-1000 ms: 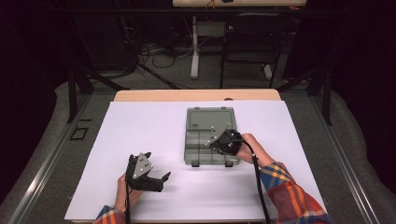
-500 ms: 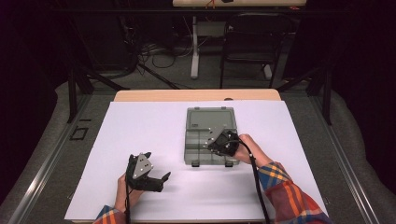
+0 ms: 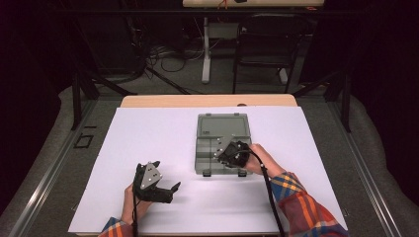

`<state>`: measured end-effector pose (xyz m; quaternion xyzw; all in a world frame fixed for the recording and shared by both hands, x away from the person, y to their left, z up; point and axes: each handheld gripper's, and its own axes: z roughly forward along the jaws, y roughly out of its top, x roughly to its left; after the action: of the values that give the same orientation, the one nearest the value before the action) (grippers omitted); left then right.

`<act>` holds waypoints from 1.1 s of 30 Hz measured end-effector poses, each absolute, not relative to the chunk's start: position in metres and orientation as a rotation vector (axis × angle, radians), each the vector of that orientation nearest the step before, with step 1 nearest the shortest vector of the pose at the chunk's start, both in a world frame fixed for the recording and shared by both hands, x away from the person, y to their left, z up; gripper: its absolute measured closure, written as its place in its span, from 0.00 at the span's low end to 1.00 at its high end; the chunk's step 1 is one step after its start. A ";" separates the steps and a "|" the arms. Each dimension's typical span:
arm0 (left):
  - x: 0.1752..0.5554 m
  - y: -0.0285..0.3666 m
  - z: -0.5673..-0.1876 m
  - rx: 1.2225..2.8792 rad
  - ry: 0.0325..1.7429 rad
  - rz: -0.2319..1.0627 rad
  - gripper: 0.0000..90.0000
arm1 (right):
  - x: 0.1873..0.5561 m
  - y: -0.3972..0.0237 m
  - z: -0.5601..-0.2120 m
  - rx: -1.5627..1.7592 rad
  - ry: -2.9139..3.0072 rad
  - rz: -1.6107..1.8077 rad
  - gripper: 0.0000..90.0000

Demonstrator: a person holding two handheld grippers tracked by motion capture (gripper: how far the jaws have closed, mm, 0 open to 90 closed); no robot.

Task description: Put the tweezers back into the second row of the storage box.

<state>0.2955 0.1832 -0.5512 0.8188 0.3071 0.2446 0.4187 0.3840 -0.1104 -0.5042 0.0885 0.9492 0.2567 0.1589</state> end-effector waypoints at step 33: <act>0.297 0.183 -0.552 2.063 0.761 0.613 0.00 | 0.356 -0.158 -0.489 0.619 2.567 1.093 0.05</act>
<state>0.2966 0.1829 -0.5522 0.8217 0.3033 0.2442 0.4162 0.3565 -0.1577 -0.4893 0.2144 0.8892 0.3786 0.1416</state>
